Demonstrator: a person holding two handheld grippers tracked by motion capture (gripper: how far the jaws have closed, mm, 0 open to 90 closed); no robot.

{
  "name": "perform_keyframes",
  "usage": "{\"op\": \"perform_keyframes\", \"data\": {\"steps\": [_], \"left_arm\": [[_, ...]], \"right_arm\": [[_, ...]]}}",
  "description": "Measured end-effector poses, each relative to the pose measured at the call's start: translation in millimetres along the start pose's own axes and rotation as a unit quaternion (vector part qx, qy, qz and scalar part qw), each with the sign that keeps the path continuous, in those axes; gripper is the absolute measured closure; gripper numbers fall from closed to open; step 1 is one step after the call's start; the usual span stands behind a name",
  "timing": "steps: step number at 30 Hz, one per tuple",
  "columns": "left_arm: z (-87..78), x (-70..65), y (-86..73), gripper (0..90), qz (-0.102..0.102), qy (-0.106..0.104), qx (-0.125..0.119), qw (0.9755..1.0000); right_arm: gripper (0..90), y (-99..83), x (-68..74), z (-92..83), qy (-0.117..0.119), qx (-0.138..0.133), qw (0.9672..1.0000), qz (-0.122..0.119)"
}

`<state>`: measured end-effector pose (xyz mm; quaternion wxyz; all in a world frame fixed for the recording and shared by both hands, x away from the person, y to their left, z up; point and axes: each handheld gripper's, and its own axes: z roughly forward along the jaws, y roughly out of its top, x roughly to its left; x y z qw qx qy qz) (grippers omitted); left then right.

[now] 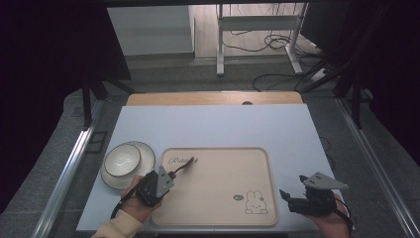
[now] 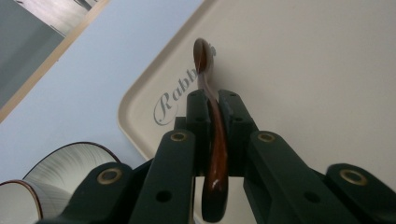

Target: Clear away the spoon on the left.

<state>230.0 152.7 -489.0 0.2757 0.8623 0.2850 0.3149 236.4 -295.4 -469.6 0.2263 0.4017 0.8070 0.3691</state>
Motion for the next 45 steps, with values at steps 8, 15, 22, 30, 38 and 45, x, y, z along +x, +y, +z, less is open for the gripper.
{"op": "perform_keyframes", "data": {"steps": [8,15,22,30,38,45], "left_arm": [[10.5,-9.4,-1.3,83.7,0.014,-0.022,0.029,0.9993],[19.6,-19.4,-1.1,83.2,0.022,-0.053,0.054,0.9969],[22.3,-21.5,-1.8,80.4,0.013,-0.083,0.068,0.9941],[18.9,-19.7,0.1,72.9,-0.002,-0.103,0.059,0.9929],[16.8,-16.6,0.1,51.5,-0.027,-0.107,0.048,0.9927],[9.1,-6.1,1.7,31.6,-0.064,-0.105,0.024,0.9921]], "right_arm": [[16.9,-0.3,0.2,1.0,0.001,0.003,1.0,-0.001],[16.9,-0.5,0.5,1.5,0.002,0.006,1.0,-0.001],[16.9,-0.7,0.3,1.5,0.002,0.007,1.0,-0.002],[16.9,-0.7,0.3,2.0,0.002,0.009,1.0,-0.001],[16.9,-0.5,0.3,1.8,0.002,0.008,1.0,-0.002],[16.9,-0.7,-0.2,1.4,0.002,0.006,1.0,0.0]]}}
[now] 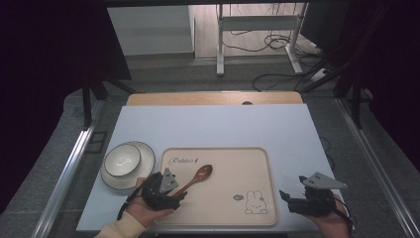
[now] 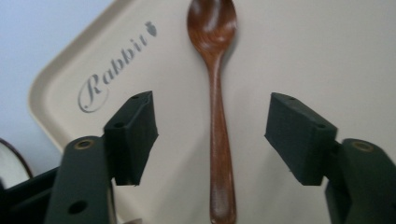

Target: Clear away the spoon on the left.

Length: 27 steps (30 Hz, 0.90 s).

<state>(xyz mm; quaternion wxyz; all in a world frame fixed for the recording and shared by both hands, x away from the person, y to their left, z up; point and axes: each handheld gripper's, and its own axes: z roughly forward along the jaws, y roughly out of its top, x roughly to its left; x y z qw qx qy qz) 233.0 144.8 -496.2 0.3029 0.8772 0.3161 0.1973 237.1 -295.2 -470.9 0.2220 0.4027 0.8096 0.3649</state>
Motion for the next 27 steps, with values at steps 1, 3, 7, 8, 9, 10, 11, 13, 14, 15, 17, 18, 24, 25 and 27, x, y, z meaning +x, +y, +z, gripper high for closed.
{"op": "perform_keyframes", "data": {"steps": [1,3,7,8,9,10,11,13,14,15,17,18,24,25,27], "left_arm": [[-4.5,2.8,0.2,30.5,-0.008,0.006,-0.011,0.9999],[-9.7,6.4,0.3,28.9,-0.018,0.008,-0.022,0.9996],[-18.7,15.0,0.0,27.7,-0.036,0.017,-0.045,0.9982],[-20.0,17.2,-0.2,27.6,-0.039,0.018,-0.049,0.9979],[-20.0,17.2,-0.2,27.4,-0.039,0.018,-0.049,0.9979],[-21.0,18.7,-0.7,27.3,-0.045,0.02,-0.052,0.9975],[-22.0,20.6,-1.1,27.3,-0.045,0.022,-0.054,0.9973],[-23.8,23.4,-2.4,27.0,-0.047,0.026,-0.056,0.997],[-25.3,24.8,-3.5,26.9,-0.048,0.029,-0.057,0.9968],[-28.2,25.7,-5.3,26.6,-0.054,0.034,-0.059,0.9963],[-32.2,26.2,-7.0,26.5,-0.06,0.04,-0.065,0.9952],[-32.2,26.2,-7.0,26.5,-0.06,0.04,-0.065,0.9952],[-46.8,31.1,-21.6,26.2,-0.074,0.063,-0.074,0.9925],[-48.6,32.1,-24.6,25.9,-0.081,0.066,-0.076,0.9916],[-52.6,33.9,-30.3,25.7,-0.092,0.071,-0.081,0.9899]], "right_arm": [[16.9,0.1,0.0,-0.2,0.0,-0.001,1.0,0.0],[16.9,0.3,-0.1,-0.5,0.0,-0.005,1.0,0.0],[16.9,-0.7,-0.9,-1.2,0.001,-0.011,0.9999,0.002],[16.9,-0.8,-1.4,-1.5,0.001,-0.012,0.9999,0.002],[16.9,-0.8,-1.4,-1.5,0.001,-0.012,0.9999,0.002],[16.9,-0.9,-1.7,-1.5,0.002,-0.014,0.9999,0.003],[16.9,-0.9,-2.0,-1.7,0.001,-0.014,0.9999,0.003],[16.9,-1.2,-2.3,-2.2,0.002,-0.016,0.9999,0.002],[16.9,-1.3,-2.3,-2.5,0.003,-0.016,0.9999,0.001],[16.9,-1.7,-2.5,-3.1,0.004,-0.016,0.9999,0.001],[16.9,-2.2,-2.5,-3.6,0.005,-0.016,0.9999,0.001],[16.9,-2.5,-2.5,-3.7,0.006,-0.016,0.9999,0.001],[16.9,-4.4,-5.4,-6.7,0.002,-0.018,0.9998,-0.002],[16.9,-4.8,-5.6,-7.3,0.0,-0.018,0.9998,0.0],[16.9,-5.7,-6.3,-7.3,-0.001,-0.018,0.9998,0.001]]}}
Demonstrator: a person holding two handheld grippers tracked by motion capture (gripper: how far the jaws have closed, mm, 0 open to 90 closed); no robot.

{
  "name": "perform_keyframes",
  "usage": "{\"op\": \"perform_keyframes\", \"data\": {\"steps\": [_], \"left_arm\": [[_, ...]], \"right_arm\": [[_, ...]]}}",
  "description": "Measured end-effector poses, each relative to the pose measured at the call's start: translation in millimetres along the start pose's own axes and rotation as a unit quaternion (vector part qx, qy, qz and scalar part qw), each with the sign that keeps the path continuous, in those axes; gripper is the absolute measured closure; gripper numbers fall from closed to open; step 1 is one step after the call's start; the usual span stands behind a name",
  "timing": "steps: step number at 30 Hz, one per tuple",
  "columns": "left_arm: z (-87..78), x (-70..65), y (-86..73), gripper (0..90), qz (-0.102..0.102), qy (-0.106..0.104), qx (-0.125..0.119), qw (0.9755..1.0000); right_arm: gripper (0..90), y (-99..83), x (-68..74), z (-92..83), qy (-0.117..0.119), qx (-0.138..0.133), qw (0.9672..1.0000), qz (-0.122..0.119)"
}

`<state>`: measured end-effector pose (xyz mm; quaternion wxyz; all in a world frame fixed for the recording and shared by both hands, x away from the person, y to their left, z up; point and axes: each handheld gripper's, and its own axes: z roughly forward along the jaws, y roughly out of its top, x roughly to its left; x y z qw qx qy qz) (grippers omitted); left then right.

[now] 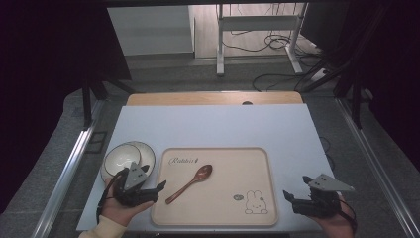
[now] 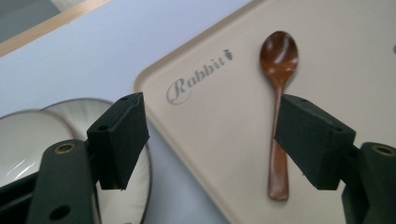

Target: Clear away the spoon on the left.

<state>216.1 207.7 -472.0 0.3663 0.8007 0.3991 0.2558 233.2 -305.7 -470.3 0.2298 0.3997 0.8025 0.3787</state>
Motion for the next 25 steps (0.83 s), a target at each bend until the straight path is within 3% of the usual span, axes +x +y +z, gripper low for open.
{"op": "perform_keyframes", "data": {"steps": [8,14,25], "left_arm": [[-5.9,7.2,-11.7,24.2,-0.011,0.011,0.0,0.9999],[-2.8,6.7,-10.7,23.6,-0.002,0.009,0.002,1.0],[-3.0,3.9,-8.6,22.7,-0.005,0.009,-0.002,0.9999]], "right_arm": [[16.9,-0.6,-2.1,5.5,0.0,0.008,0.9999,0.007],[17.0,-0.9,-1.3,6.2,0.002,0.009,0.9999,0.006],[16.8,-0.7,-2.5,8.2,0.004,0.004,1.0,0.008]]}}
